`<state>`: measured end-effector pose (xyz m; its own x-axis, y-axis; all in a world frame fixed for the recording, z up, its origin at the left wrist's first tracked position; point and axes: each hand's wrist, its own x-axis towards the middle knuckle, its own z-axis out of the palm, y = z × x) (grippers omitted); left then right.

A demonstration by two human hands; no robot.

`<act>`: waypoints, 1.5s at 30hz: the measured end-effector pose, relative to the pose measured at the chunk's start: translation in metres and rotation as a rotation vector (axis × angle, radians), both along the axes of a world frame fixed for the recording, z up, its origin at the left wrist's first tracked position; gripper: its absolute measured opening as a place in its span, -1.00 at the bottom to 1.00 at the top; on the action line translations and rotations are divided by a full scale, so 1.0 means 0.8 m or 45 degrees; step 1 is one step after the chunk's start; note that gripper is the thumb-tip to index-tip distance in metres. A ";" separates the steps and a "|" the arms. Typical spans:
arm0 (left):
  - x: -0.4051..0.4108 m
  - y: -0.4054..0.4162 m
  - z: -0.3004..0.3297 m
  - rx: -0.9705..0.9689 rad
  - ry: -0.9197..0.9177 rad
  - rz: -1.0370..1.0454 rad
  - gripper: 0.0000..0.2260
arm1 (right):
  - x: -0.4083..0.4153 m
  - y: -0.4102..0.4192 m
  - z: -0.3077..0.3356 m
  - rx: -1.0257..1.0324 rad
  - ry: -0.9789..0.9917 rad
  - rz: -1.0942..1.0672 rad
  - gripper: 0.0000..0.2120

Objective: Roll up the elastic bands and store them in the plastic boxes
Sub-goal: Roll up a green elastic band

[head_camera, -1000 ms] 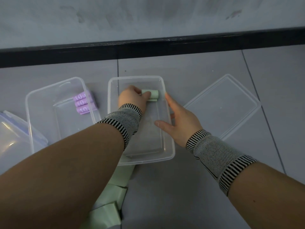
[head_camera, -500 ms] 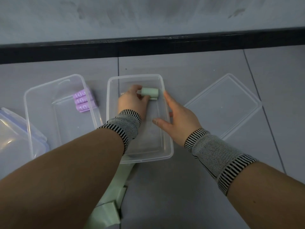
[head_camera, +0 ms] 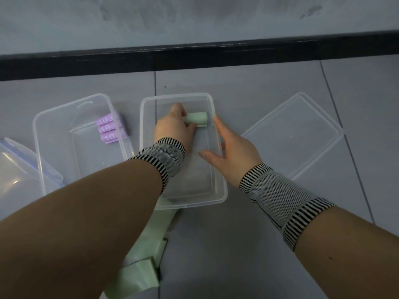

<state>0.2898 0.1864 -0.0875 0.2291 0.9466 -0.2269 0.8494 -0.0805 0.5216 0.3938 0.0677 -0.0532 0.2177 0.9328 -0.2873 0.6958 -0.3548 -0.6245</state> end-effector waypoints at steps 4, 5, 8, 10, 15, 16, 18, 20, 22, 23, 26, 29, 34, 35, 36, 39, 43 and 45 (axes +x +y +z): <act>0.001 0.006 0.008 -0.059 -0.018 0.027 -0.72 | 0.000 -0.001 0.002 0.004 0.016 -0.033 -0.18; 0.001 0.005 0.009 -0.060 -0.030 0.031 -0.69 | 0.001 0.000 0.002 0.006 0.013 -0.031 -0.18; -0.002 0.001 0.008 -0.040 -0.051 0.041 -0.63 | 0.000 0.002 0.002 0.007 0.007 -0.022 -0.18; -0.004 0.001 0.006 -0.049 -0.057 0.075 -0.64 | -0.002 0.001 0.003 0.014 0.013 -0.020 -0.18; -0.005 0.000 0.002 -0.055 -0.055 0.111 -0.65 | -0.001 0.001 0.005 0.023 0.004 -0.015 -0.19; -0.005 0.000 0.002 -0.057 -0.051 0.114 -0.65 | -0.001 0.001 0.005 0.024 0.001 -0.014 -0.19; -0.006 0.001 0.000 -0.055 -0.039 0.118 -0.64 | -0.001 0.001 0.006 0.028 0.000 -0.015 -0.19; -0.007 0.000 -0.002 -0.041 -0.035 0.128 -0.62 | -0.002 0.000 0.006 0.030 0.000 -0.019 -0.19; -0.008 -0.002 -0.005 -0.002 -0.052 0.126 -0.61 | -0.002 0.000 0.007 0.031 -0.002 -0.022 -0.19; -0.008 -0.003 -0.006 0.020 -0.063 0.119 -0.60 | -0.002 0.000 0.007 0.034 -0.003 -0.022 -0.19; -0.009 -0.006 -0.009 0.035 -0.103 0.109 -0.58 | -0.002 0.000 0.008 0.047 0.002 -0.021 -0.19; -0.007 -0.007 -0.010 0.034 -0.103 0.083 -0.60 | -0.002 0.001 0.009 0.052 -0.008 -0.019 -0.22; -0.002 -0.001 -0.013 0.029 -0.062 0.082 -0.73 | -0.002 0.001 0.007 0.058 -0.044 0.007 -0.36; -0.001 -0.001 -0.013 0.030 -0.060 0.083 -0.73 | -0.002 0.001 0.006 0.061 -0.049 0.009 -0.36; 0.001 -0.002 -0.013 0.033 -0.059 0.084 -0.73 | -0.002 0.000 0.005 0.062 -0.054 0.011 -0.36; 0.004 -0.004 -0.014 0.042 -0.066 0.094 -0.73 | -0.002 -0.001 0.003 0.059 -0.059 0.013 -0.36; 0.004 -0.004 -0.012 0.017 -0.085 0.118 -0.72 | -0.002 0.001 0.005 0.059 -0.050 0.002 -0.36; 0.003 -0.004 -0.010 -0.005 -0.088 0.104 -0.69 | -0.002 0.001 0.006 0.058 -0.043 -0.006 -0.36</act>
<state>0.2920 0.1829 -0.0951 0.1661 0.9620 -0.2166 0.8149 -0.0102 0.5795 0.3920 0.0685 -0.0483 0.2314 0.9436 -0.2369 0.7152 -0.3300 -0.6161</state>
